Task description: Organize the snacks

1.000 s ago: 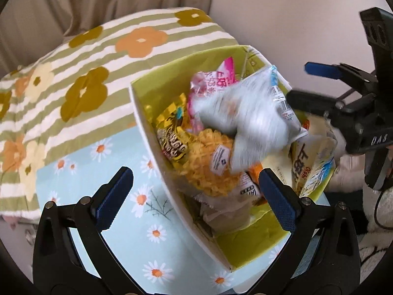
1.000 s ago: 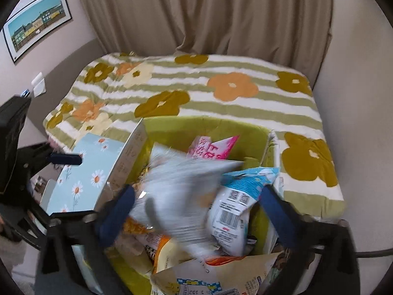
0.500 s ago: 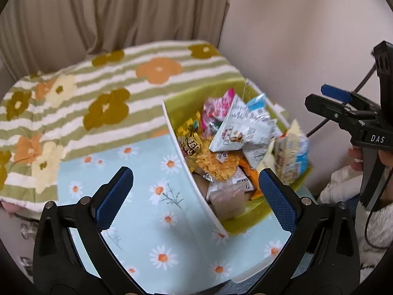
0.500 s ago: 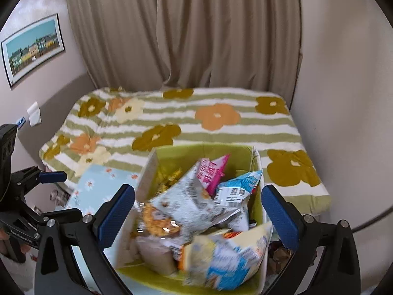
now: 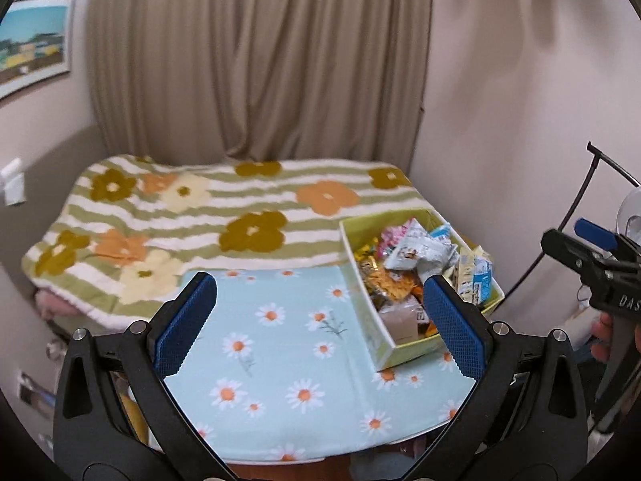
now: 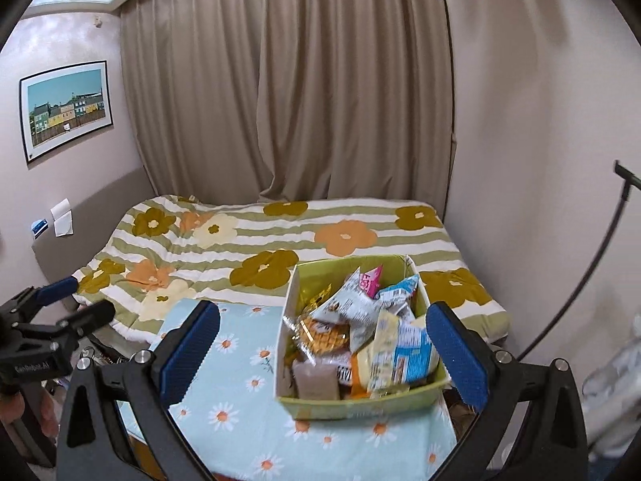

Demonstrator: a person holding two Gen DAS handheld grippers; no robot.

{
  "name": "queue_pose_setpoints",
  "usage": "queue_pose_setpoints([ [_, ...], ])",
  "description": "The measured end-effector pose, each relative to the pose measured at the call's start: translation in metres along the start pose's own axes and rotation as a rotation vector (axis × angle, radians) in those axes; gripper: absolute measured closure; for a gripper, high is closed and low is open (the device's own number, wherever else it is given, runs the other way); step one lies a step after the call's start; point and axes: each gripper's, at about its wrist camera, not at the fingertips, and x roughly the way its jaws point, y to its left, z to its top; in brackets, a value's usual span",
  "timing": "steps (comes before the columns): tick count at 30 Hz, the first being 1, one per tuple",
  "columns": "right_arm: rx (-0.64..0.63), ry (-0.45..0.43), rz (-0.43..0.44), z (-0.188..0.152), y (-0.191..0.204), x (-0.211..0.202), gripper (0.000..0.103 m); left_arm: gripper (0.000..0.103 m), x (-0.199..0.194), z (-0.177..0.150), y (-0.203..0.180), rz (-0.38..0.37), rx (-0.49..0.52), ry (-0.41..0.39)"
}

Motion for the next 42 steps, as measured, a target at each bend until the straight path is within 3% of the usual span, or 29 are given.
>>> queue_pose_setpoints([
  [3,-0.008,-0.035,-0.029,-0.015,0.010,-0.019,0.001,0.001,-0.023,-0.015,0.001,0.047,0.010,-0.038],
  [12,-0.010,-0.072,-0.050,-0.035,0.017,-0.035,0.001,0.001,-0.056,-0.038,0.003,0.075,-0.007,-0.095],
  [42,-0.010,-0.073,-0.053,-0.037,0.021,-0.031,0.001,0.001,-0.056,-0.037,0.001,0.096,-0.012,-0.105],
])
